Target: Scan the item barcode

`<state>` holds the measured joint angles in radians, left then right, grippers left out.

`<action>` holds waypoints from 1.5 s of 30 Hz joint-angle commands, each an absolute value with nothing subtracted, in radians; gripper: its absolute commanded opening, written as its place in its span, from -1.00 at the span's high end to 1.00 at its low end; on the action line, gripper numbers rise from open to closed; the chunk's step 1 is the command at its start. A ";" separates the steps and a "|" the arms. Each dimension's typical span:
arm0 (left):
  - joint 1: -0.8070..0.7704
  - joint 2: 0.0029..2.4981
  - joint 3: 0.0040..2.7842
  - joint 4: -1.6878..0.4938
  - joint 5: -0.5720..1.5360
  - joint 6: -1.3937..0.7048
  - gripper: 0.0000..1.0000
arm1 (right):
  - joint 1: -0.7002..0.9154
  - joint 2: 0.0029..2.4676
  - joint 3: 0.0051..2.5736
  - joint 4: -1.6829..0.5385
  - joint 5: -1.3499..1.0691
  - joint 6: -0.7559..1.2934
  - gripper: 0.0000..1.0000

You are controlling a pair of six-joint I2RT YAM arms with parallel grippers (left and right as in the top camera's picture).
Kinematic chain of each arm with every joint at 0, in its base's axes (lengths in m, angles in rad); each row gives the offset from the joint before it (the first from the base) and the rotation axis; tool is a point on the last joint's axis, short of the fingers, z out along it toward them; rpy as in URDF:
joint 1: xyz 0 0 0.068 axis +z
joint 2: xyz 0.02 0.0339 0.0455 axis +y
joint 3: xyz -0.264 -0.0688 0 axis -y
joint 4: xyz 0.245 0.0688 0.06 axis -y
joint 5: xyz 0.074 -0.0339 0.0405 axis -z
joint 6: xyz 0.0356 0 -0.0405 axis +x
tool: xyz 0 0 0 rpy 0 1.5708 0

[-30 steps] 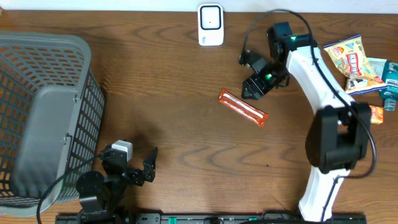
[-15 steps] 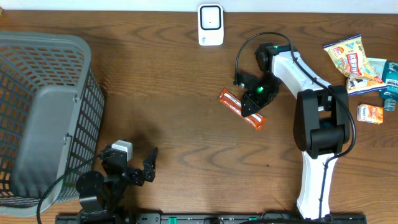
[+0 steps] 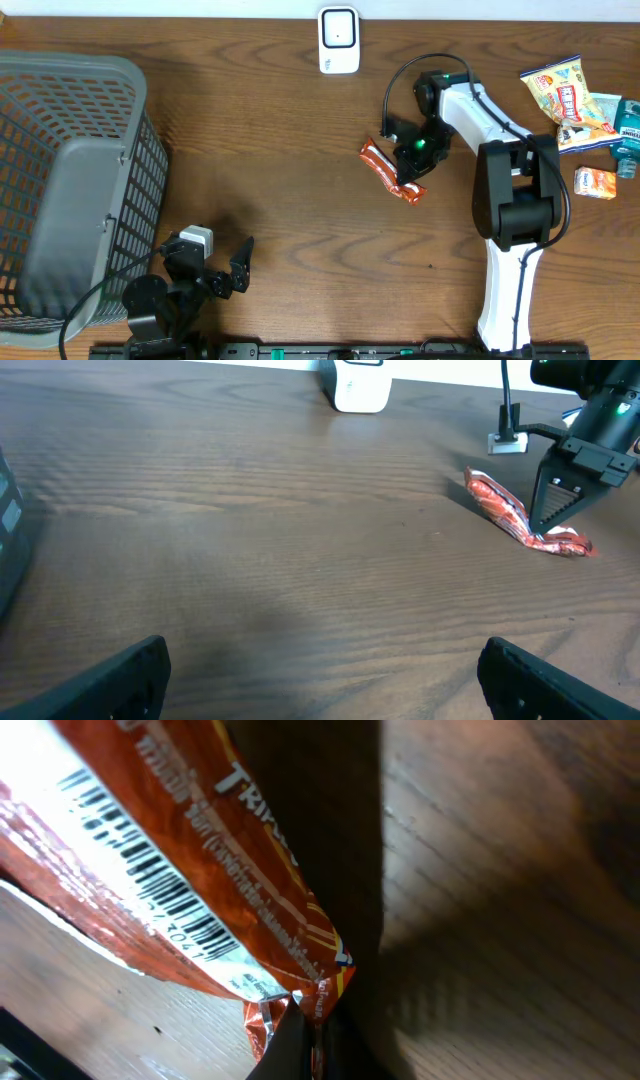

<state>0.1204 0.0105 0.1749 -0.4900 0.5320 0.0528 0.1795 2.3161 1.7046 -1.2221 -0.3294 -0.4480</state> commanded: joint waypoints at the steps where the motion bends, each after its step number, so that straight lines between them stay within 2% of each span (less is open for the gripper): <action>1: 0.116 0.006 0.178 -0.486 0.530 0.059 -0.96 | 0.198 2.451 1.646 -1.134 -0.166 -0.329 0.97; 12: 0.116 0.006 0.178 -0.486 0.530 0.059 -0.96 | 0.250 2.034 1.668 -1.056 -0.201 -0.412 0.97; 17: 0.116 0.006 0.178 -0.486 0.530 0.059 -0.96 | 0.303 1.974 1.668 -1.053 -0.120 -0.422 0.98; 18: 0.116 0.006 0.178 -0.486 0.530 0.059 -0.96 | 0.311 1.975 1.667 -1.059 -0.122 -0.419 0.93; 19: 0.116 0.006 0.178 -0.486 0.530 0.059 -0.95 | 0.316 1.979 1.661 -1.056 -0.123 -0.407 0.67; 20: 0.116 0.006 0.178 -0.486 0.530 0.059 -0.96 | 0.316 1.983 1.649 -1.048 -0.122 -0.390 -0.11; 21: 0.116 0.006 0.178 -0.486 0.530 0.059 -0.96 | 0.314 1.988 1.633 -1.037 -0.122 -0.369 -0.43; 22: 0.116 0.006 0.178 -0.486 0.530 0.059 -0.96 | 0.311 1.994 1.616 -1.028 -0.121 -0.349 -0.64; 29: 0.116 0.006 0.178 -0.486 0.530 0.059 -0.96 | 0.344 2.018 1.487 -0.947 -0.075 -0.284 -0.59; 32: 0.116 0.006 0.178 -0.486 0.530 0.059 -0.96 | 0.390 2.018 1.434 -0.868 0.042 -0.181 -0.45; 39: 0.116 0.006 0.178 -0.486 0.530 0.059 -0.96 | 0.535 2.019 1.319 -0.705 0.429 -0.041 -0.43; 42: 0.116 0.006 0.178 -0.486 0.530 0.059 -0.96 | 0.563 2.028 1.262 -0.640 0.439 -0.041 -0.32; 45: 0.116 0.006 0.178 -0.486 0.530 0.059 -0.95 | 0.567 2.054 1.220 -0.575 0.440 -0.041 -0.31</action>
<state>0.1204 0.0105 0.1749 -0.4904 0.5320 0.0528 0.5720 2.0056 1.2835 -0.6022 0.3725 -0.0795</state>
